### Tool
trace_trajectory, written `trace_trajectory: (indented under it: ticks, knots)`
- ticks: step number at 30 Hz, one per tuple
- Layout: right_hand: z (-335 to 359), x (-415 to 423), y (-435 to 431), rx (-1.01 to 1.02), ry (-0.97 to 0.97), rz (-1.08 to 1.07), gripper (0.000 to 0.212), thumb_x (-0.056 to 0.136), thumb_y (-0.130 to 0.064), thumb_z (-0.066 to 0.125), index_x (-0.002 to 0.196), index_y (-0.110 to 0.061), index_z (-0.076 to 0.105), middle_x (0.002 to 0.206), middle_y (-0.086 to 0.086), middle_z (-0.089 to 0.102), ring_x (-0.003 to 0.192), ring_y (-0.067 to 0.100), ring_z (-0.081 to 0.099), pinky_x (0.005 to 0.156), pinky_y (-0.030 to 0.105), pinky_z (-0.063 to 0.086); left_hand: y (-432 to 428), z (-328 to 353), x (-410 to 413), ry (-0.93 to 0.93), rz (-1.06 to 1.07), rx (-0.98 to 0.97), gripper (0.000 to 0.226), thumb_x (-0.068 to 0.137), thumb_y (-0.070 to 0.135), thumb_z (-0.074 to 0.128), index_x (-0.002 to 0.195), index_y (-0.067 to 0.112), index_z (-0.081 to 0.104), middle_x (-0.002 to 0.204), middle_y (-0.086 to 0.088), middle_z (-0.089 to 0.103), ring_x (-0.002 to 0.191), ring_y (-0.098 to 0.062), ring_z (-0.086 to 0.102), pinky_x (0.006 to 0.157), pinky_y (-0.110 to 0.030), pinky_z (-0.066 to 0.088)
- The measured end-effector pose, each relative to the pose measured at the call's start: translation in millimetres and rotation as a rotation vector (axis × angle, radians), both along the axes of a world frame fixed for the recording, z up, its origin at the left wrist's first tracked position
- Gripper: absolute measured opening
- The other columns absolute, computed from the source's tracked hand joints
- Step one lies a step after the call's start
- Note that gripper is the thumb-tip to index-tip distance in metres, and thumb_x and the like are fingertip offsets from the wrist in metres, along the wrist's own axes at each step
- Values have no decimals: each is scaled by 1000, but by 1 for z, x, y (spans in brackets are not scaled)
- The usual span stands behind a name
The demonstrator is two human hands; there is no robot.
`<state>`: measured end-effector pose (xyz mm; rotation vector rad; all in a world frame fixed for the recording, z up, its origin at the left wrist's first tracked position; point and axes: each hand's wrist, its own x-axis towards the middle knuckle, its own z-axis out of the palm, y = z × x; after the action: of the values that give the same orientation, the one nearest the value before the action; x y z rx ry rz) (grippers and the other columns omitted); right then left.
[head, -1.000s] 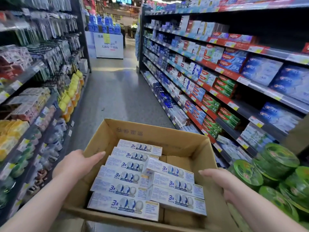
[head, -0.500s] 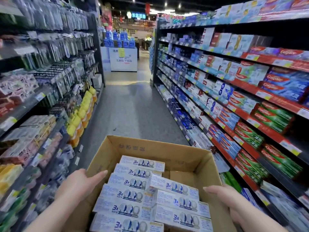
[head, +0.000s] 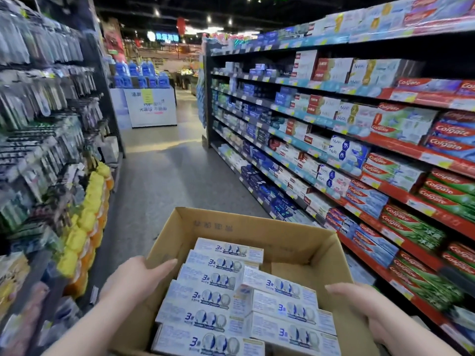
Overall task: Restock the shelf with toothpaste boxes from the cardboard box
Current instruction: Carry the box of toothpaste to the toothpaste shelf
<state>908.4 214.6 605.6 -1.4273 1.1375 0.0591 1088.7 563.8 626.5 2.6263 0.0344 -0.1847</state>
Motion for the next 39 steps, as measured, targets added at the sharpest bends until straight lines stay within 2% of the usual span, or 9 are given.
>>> trace_trajectory:
  ticks: [4, 8, 14, 20, 24, 28, 33, 36, 39]
  knots:
    - [4, 49, 4, 6, -3, -94, 59, 70, -16, 76, 120, 0, 48, 106, 26, 64, 80, 39, 68, 67, 49, 57, -15, 9, 72, 5, -74, 1, 50, 68, 73, 51, 68, 24, 50, 67, -1, 67, 66, -18, 62, 56, -28, 44]
    - [1, 97, -7, 23, 32, -164, 68, 68, -21, 78, 126, -5, 45, 111, 26, 62, 80, 39, 69, 61, 51, 58, -40, 5, 133, 35, -127, -20, 49, 70, 71, 53, 66, 23, 47, 66, 2, 60, 62, -15, 55, 54, -27, 41]
    - [-32, 173, -60, 40, 83, -230, 83, 55, -31, 82, 126, -11, 45, 120, 21, 59, 96, 40, 64, 80, 58, 54, -102, -17, 228, 71, -199, -50, 46, 72, 68, 55, 69, 22, 57, 67, -2, 67, 64, -18, 61, 57, -27, 46]
    - [-29, 252, -110, 22, 110, -292, 65, 72, -19, 75, 125, -1, 42, 111, 23, 61, 88, 37, 64, 73, 46, 55, -183, -34, 327, 130, -258, -5, 52, 73, 67, 55, 73, 16, 67, 63, -5, 69, 63, -22, 65, 59, -29, 48]
    - [-30, 291, -145, 19, 107, -331, 64, 74, -19, 74, 128, -3, 42, 110, 22, 61, 89, 36, 63, 78, 47, 54, -234, -48, 383, 174, -284, 1, 50, 71, 67, 57, 77, 18, 66, 69, -6, 70, 68, -25, 65, 66, -32, 52]
    - [-33, 319, -173, 10, 91, -392, 64, 80, -11, 68, 135, 0, 35, 127, 25, 52, 101, 39, 57, 80, 43, 48, -276, -64, 438, 216, -342, -20, 61, 60, 76, 54, 80, 19, 66, 66, -5, 70, 64, -26, 67, 61, -34, 54]
    - [-39, 364, -195, 30, 151, -514, 62, 77, -19, 71, 130, -7, 40, 98, 15, 56, 81, 32, 61, 83, 49, 53, -336, -74, 500, 227, -455, -36, 50, 70, 65, 59, 74, 15, 64, 65, -6, 67, 65, -27, 64, 54, -30, 44]
    - [-47, 394, -206, 28, 177, -597, 58, 77, -19, 70, 127, -7, 43, 89, 12, 58, 79, 31, 61, 75, 45, 54, -369, -80, 542, 239, -521, -13, 51, 71, 64, 59, 78, 14, 65, 69, -7, 68, 68, -26, 64, 55, -31, 45]
    - [-55, 427, -209, 36, 188, -684, 62, 79, -19, 69, 132, -9, 39, 109, 18, 59, 74, 29, 59, 63, 40, 52, -402, -85, 585, 248, -598, 22, 51, 72, 65, 57, 79, 15, 62, 70, -5, 68, 68, -24, 64, 52, -29, 41]
